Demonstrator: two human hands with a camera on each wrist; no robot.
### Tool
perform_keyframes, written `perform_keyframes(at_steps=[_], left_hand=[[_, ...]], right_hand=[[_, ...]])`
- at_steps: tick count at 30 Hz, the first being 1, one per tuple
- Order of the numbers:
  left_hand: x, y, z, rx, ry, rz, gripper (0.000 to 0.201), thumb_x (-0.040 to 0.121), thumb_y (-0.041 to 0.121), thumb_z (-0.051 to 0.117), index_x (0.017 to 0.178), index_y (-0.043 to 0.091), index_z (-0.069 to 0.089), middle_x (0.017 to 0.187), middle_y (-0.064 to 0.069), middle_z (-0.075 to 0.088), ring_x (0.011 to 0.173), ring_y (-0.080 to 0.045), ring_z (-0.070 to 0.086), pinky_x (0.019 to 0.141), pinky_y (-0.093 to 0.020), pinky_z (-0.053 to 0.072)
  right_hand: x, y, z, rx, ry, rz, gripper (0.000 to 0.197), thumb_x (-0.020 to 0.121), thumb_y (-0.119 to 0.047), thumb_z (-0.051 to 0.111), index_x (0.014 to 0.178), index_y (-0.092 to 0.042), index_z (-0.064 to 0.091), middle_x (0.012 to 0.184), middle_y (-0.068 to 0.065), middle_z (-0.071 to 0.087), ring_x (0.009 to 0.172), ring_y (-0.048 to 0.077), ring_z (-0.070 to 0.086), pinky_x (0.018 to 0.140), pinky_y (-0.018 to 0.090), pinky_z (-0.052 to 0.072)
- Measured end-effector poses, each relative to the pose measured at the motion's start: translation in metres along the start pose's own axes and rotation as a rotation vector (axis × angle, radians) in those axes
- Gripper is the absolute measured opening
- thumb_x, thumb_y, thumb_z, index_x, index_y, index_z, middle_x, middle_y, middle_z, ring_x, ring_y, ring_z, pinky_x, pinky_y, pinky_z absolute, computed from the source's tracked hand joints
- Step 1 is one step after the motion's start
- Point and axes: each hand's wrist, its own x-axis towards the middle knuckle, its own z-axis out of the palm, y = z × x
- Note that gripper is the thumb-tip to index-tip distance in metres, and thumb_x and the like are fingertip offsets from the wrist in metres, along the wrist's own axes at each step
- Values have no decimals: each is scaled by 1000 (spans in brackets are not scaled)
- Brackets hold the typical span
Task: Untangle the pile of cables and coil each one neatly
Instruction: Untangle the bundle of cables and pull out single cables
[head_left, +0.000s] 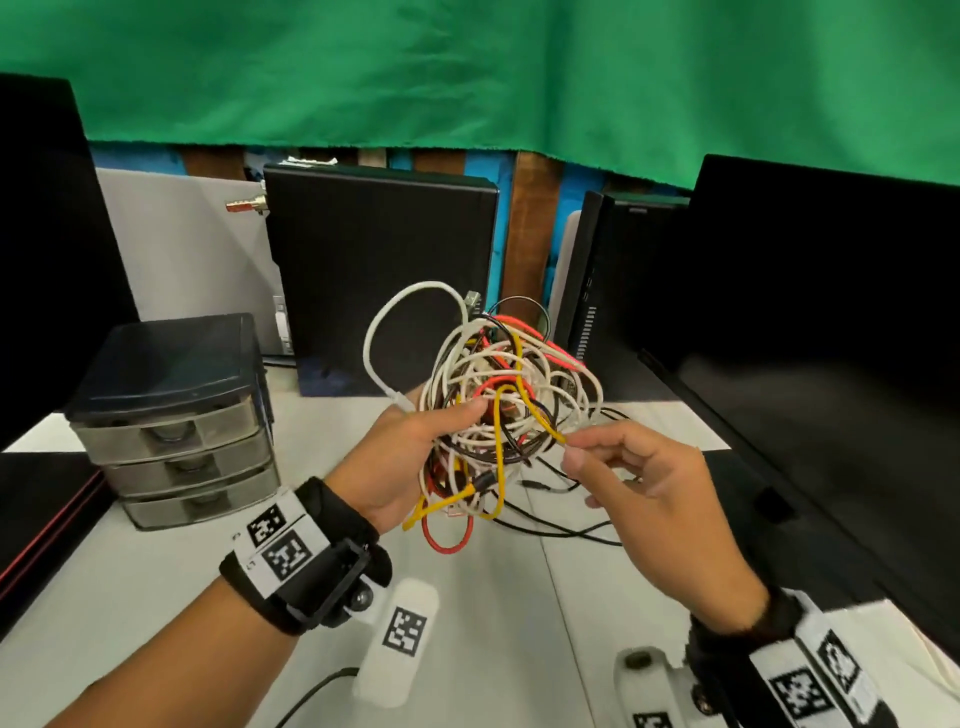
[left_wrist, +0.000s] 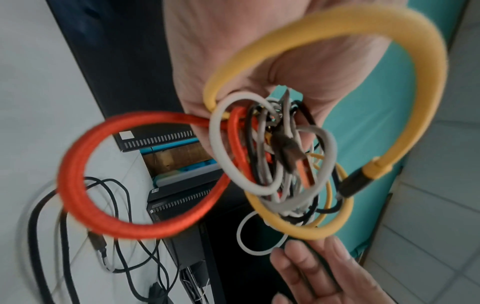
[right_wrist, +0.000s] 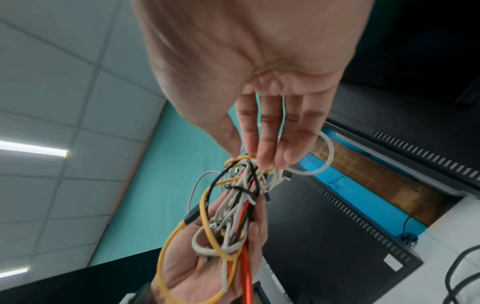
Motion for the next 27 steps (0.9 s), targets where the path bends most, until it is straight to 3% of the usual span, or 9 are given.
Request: perform_keyframes(at_steps=[2, 4, 7, 12, 15, 19, 22, 24, 27], left_hand=[[0, -3, 2, 23, -21, 28, 41, 90, 11, 63, 130, 3, 61, 116, -22, 71, 102, -35, 71, 88, -47, 59], [0, -5, 2, 30, -42, 37, 43, 89, 10, 66, 131, 5, 60, 118, -22, 70, 107, -38, 69, 96, -52, 55], [-1, -6, 0, 39, -110, 56, 46, 86, 10, 69, 131, 11, 61, 124, -23, 67, 114, -41, 65, 99, -54, 51], [-1, -11, -1, 75, -109, 97, 46, 81, 9, 71, 127, 13, 65, 122, -21, 69, 114, -40, 66, 102, -54, 49], [-2, -11, 1, 258, -54, 194, 45, 83, 4, 76, 126, 12, 63, 116, -14, 72, 110, -33, 69, 97, -50, 54], [-4, -8, 5, 688, -38, 452, 28, 85, 16, 77, 107, 15, 60, 94, 3, 73, 84, -10, 70, 73, -25, 55], [-8, -11, 7, 896, -26, 580, 26, 86, 25, 78, 105, 24, 60, 90, 8, 71, 81, -13, 70, 70, -33, 58], [-10, -14, 10, 1007, 24, 651, 27, 86, 32, 78, 107, 30, 62, 90, 11, 71, 81, -11, 69, 71, -39, 58], [-14, -15, 15, 1115, 59, 743, 28, 86, 34, 77, 111, 31, 65, 92, 15, 72, 80, -8, 68, 72, -35, 58]], right_hand=[[-2, 1, -7, -3, 44, -31, 8, 88, -12, 73, 90, -19, 76, 83, 0, 73, 80, 16, 68, 66, 52, 56], [-1, 1, -14, 12, 105, -52, 10, 89, -10, 72, 86, -18, 76, 84, 1, 73, 81, 20, 67, 66, 50, 56], [0, -2, -20, 26, 181, -97, 10, 89, -9, 71, 84, -18, 75, 85, 1, 73, 80, 18, 67, 65, 43, 56], [-1, -1, -21, 19, 211, -161, 10, 88, -13, 72, 86, -22, 74, 91, -1, 73, 80, 20, 66, 62, 31, 53], [0, -4, -19, -8, 245, -216, 12, 88, -14, 72, 86, -26, 72, 93, -6, 70, 81, 12, 64, 65, 18, 50], [-1, -9, -16, -65, 244, -283, 12, 88, -19, 71, 96, -27, 72, 98, -14, 68, 100, 16, 66, 78, 23, 55], [-3, -9, -13, -88, 222, -311, 21, 88, -24, 68, 109, -27, 71, 103, -15, 68, 103, 17, 66, 78, 23, 56], [-3, -9, -12, -87, 204, -307, 26, 90, -19, 69, 115, -25, 70, 104, -13, 70, 102, 16, 66, 76, 21, 55], [-3, -11, -13, -13, 148, -292, 27, 90, -14, 69, 108, -33, 72, 99, -16, 72, 91, 13, 68, 71, 20, 55]])
